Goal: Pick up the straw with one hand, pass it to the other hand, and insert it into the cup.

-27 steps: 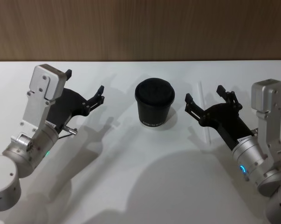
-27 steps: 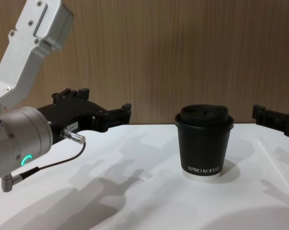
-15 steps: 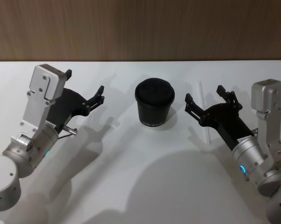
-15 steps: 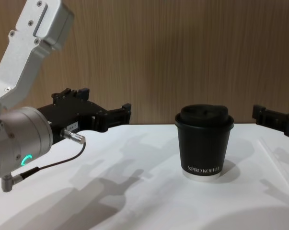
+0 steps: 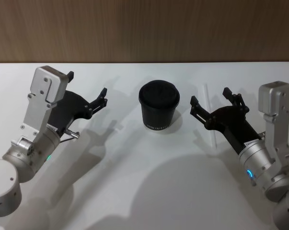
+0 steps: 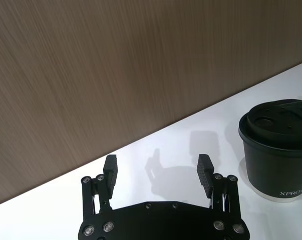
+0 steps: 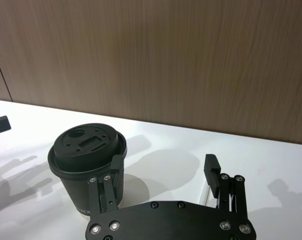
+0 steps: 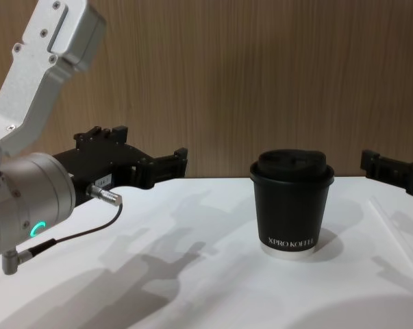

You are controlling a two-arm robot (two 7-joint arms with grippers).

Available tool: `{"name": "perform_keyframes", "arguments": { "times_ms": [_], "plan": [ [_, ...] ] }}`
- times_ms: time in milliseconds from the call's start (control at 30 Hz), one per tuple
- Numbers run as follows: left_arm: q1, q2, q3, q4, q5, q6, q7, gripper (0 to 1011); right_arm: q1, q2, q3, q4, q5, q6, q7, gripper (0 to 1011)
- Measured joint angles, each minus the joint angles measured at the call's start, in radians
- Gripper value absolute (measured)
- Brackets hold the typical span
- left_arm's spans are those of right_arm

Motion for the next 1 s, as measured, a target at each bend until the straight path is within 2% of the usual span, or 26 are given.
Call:
{"name": "perform_keyframes", "arguments": {
  "times_ms": [1000],
  "plan": [
    [0.000, 0.000, 0.000, 0.000, 0.000, 0.000, 0.000, 1002, 0.000, 0.000, 0.000, 0.000, 0.000, 0.000, 0.000, 1001]
  ]
}}
